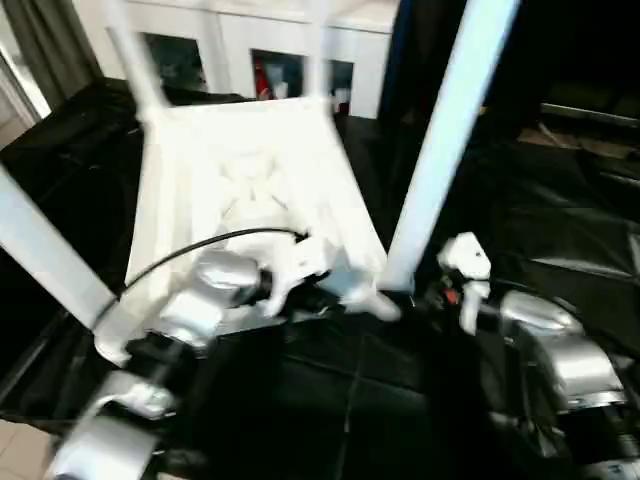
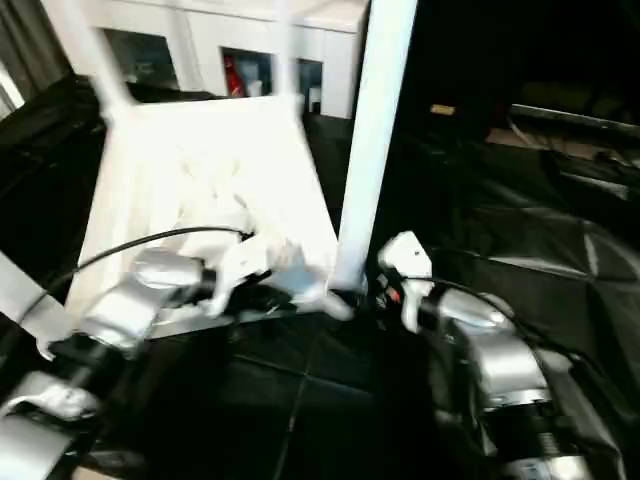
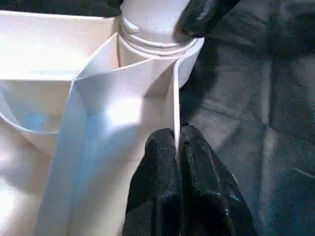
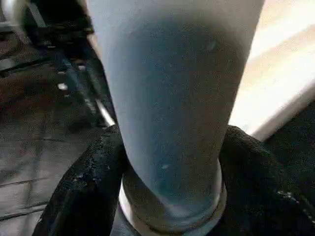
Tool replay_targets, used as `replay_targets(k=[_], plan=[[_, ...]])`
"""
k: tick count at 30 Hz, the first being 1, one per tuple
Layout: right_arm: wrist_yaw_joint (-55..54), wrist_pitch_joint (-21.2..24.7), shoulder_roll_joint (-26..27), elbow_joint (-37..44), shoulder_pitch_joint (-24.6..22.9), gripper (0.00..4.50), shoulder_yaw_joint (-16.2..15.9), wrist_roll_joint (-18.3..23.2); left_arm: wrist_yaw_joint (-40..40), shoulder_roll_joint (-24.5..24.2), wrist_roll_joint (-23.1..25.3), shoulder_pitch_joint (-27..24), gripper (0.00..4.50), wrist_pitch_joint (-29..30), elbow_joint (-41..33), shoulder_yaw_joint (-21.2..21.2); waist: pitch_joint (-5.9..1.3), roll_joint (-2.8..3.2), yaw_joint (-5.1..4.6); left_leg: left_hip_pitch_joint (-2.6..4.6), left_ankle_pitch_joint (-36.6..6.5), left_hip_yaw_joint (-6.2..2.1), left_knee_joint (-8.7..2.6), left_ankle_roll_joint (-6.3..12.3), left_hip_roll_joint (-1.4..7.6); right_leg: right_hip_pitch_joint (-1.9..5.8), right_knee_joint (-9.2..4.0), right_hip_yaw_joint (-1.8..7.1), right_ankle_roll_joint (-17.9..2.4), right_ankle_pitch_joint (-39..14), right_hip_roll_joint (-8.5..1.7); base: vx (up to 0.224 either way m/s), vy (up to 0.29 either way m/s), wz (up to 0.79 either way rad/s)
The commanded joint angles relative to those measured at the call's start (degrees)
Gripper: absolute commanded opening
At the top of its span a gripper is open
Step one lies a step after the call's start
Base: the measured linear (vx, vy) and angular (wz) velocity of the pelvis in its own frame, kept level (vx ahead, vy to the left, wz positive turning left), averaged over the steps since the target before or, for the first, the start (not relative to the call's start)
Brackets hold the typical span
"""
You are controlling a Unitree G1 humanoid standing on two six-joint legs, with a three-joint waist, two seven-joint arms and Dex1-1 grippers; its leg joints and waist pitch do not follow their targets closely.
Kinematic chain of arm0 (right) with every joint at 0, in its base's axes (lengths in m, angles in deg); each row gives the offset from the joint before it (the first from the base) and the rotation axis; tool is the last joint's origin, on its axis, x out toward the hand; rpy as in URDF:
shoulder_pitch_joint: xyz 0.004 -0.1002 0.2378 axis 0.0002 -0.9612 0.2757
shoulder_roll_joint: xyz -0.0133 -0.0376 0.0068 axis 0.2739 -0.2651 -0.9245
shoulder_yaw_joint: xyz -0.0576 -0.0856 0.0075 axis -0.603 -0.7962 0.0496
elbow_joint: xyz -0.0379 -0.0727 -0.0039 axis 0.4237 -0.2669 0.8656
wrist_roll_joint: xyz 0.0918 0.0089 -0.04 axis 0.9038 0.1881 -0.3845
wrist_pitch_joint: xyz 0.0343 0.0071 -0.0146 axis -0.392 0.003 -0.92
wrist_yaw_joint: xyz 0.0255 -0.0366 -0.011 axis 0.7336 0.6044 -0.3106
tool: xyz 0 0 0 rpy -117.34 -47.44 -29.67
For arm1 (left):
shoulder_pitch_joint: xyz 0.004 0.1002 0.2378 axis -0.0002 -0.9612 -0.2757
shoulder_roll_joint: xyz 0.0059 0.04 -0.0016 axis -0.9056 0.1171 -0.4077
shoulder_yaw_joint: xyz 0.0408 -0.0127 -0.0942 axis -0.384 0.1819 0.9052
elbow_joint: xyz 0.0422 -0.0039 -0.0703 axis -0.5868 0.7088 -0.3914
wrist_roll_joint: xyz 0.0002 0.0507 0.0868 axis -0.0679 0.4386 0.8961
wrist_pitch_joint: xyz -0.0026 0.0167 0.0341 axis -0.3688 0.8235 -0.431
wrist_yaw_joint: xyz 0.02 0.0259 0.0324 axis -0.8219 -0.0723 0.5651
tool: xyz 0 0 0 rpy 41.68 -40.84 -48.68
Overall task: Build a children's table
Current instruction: Rotate leg to tighten
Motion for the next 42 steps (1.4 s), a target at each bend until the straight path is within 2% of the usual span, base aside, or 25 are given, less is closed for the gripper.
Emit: replay_targets(k=[1,3,7,13,16,18,19,20,21,22,23,25,28,29,32,35,37,42], plan=[[3.13,0.50,-1.16,-0.25,0.09,2.93,-1.51,0.48,-2.93,-0.22,0.08,-2.02,0.00,1.53,1.23,-3.98,-2.48,-0.45,0.00,-0.08,-6.35,0.48,-2.49,6.56,0.97,2.94,-2.47,1.32,-16.29,1.83,-2.87,0.000,0.000,0.00],[4.50,0.18,-1.71,-1.33,0.58,2.67,-1.50,0.88,-3.78,-0.95,-0.01,-2.07,0.00,1.48,1.17,-3.76,-2.36,-0.49,-0.05,-0.08,-7.10,0.50,-2.53,6.33,1.02,2.93,-2.56,1.35,-16.46,0.40,-2.95,0.000,0.000,0.00],[5.16,0.47,-1.55,-1.77,0.87,2.52,-1.48,1.29,-3.94,-1.14,-0.03,-2.04,0.00,1.38,1.38,-3.53,-2.36,-0.53,0.02,-0.01,-7.94,0.48,-2.52,5.43,1.02,2.95,-2.66,1.40,-15.97,-2.05,-3.04,0.000,0.000,0.00],[5.84,0.70,-1.35,-1.32,0.27,2.20,-2.18,1.85,-3.20,-1.02,-0.07,-1.95,0.00,1.22,1.65,-3.23,-2.55,-0.57,0.08,0.00,-6.26,0.54,-2.24,5.84,0.87,3.13,-2.30,1.40,-16.27,0.77,-2.92,0.000,0.000,0.00],[4.20,0.66,-0.93,-1.10,-0.41,2.15,-2.09,1.26,0.16,0.07,0.88,-1.31,0.00,1.00,3.19,-2.47,-2.41,-0.62,0.13,0.01,-6.92,0.52,-2.25,5.78,0.89,3.06,-2.49,1.39,-16.19,-0.75,-2.97,0.000,0.000,0.00],[-1.23,0.36,0.78,-2.60,-0.94,2.14,-1.68,-0.97,8.75,2.97,2.57,0.52,0.00,0.83,7.10,-0.63,-2.24,-0.62,0.16,0.08,-7.85,0.54,-2.36,5.43,0.91,2.92,-2.75,1.37,-15.88,-2.64,-2.95,0.000,0.000,0.00],[-7.07,0.11,2.54,-5.01,-0.65,2.12,-1.10,-3.35,13.74,5.01,3.28,1.77,0.00,1.32,9.40,0.40,-1.63,-0.81,0.13,0.37,-12.15,0.53,-2.74,3.64,0.93,2.49,-3.72,1.38,-14.37,-11.41,-3.11,0.000,0.000,0.00],[-7.07,0.11,2.54,-5.01,-0.65,2.12,-1.10,-3.35,13.74,5.01,3.28,1.77,0.00,1.32,9.40,0.40,-1.63,-0.81,0.13,0.37,-12.15,0.53,-2.74,3.64,0.93,2.49,-3.72,1.38,-14.37,-11.41,-3.11,-0.060,0.013,-0.01],[-11.99,0.27,4.23,-7.00,-0.23,2.12,-0.37,-4.82,16.56,6.40,3.64,2.44,0.00,1.85,10.49,0.80,-1.51,-0.90,-0.01,0.10,-13.43,0.26,-3.01,2.19,0.81,2.65,-3.98,1.34,-12.69,-16.96,-3.26,-0.060,0.013,-0.01],[-16.33,0.71,5.98,-8.36,-0.07,2.08,0.18,-5.83,18.97,7.85,3.90,2.86,0.00,2.62,11.14,0.98,-1.43,-0.91,-0.16,0.32,-15.09,0.21,-3.11,1.41,0.74,2.19,-4.52,1.43,-10.90,-21.39,-3.31,-0.059,0.010,-0.03],[-17.74,0.89,6.58,-8.76,-0.05,2.07,0.34,-6.13,19.78,8.36,3.98,2.98,0.00,2.90,11.32,1.04,-1.42,-1.04,-0.31,0.12,-15.48,-0.01,-3.18,0.99,0.65,2.18,-4.64,1.45,-9.60,-23.55,-3.36,0.000,0.000,0.00],[-25.04,2.56,10.27,-9.72,-0.33,2.06,1.33,-6.99,24.59,11.46,4.41,3.48,0.00,4.51,12.28,1.40,-1.29,-1.12,-0.42,0.10,-16.24,-0.17,-3.44,0.87,0.65,2.00,-4.98,1.42,-7.97,-25.31,-3.25,0.000,0.000,0.00],[-32.99,5.02,14.79,-9.86,-0.46,2.05,2.68,-7.16,28.61,14.73,5.05,3.87,0.00,5.58,13.42,1.32,-1.25,-1.09,-0.52,0.24,-17.90,-0.24,-3.60,0.71,0.59,1.52,-5.35,1.52,-6.70,-27.25,-3.19,0.000,0.000,0.00],[-32.99,5.02,14.79,-9.86,-0.46,2.05,2.68,-7.16,28.61,14.73,5.05,3.87,0.00,5.58,13.42,1.32,-1.26,-1.10,-0.53,0.20,-18.20,-0.32,-3.65,0.65,0.55,1.46,-5.44,1.46,-6.29,-27.56,-3.16,0.000,0.000,0.00],[-40.33,5.10,20.22,-10.70,0.52,2.04,2.28,-9.24,31.71,18.24,5.75,3.99,0.00,5.65,14.64,0.56,-1.15,-1.02,-0.77,0.09,-19.41,-0.45,-3.85,0.26,0.48,1.15,-5.62,1.49,-5.33,-28.26,-3.11,0.000,0.000,0.00],[-38.45,2.78,21.99,-9.80,0.89,2.04,0.41,-8.73,30.38,18.70,5.97,3.64,0.00,5.17,14.49,-0.61,-1.35,-0.89,-0.79,0.24,-20.81,-0.55,-3.88,0.38,0.51,1.07,-5.80,1.51,-4.37,-29.22,-3.14,0.000,0.000,0.00],[-37.16,2.65,21.64,-9.31,0.86,2.60,0.60,-7.88,29.47,18.05,6.15,3.62,0.00,4.94,14.39,-0.83,-1.54,-0.79,-0.71,0.12,-21.13,-0.56,-3.94,0.61,0.54,1.08,-5.87,1.52,-4.04,-28.85,-3.16,0.000,0.000,0.00],[-30.78,2.28,17.68,-8.02,0.96,3.08,0.34,-7.27,24.12,15.06,6.12,2.98,0.00,3.45,12.77,-1.91,-1.88,-0.84,-0.59,-0.18,-20.16,-0.50,-3.93,1.17,0.69,1.40,-5.61,1.55,-5.05,-25.54,-3.16,0.000,0.000,0.00]])
